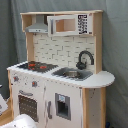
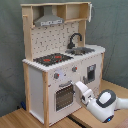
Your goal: Play with the kitchen
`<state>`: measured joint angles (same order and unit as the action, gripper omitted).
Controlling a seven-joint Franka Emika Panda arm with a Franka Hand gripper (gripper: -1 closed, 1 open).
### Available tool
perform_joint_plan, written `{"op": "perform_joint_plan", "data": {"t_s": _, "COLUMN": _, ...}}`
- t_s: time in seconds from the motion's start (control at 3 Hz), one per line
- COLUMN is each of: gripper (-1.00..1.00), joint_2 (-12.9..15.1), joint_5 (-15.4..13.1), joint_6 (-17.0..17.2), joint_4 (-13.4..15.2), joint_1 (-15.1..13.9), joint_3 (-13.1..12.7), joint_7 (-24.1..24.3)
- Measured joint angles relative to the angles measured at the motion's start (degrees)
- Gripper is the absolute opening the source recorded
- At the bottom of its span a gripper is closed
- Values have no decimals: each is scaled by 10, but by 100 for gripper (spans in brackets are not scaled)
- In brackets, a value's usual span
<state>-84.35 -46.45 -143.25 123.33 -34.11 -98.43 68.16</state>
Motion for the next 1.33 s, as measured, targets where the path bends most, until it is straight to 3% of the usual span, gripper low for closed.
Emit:
{"op": "perform_joint_plan", "data": {"t_s": 1.0, "gripper": 100, "joint_2": 0, "joint_5": 0, "joint_6": -18, "joint_4": 56, "joint_1": -10, "joint_3": -22, "joint_7": 177}}
{"op": "perform_joint_plan", "data": {"t_s": 1.33, "gripper": 100, "joint_2": -1, "joint_5": 0, "joint_6": -39, "joint_4": 74, "joint_1": -15, "joint_3": -22, "joint_7": 235}}
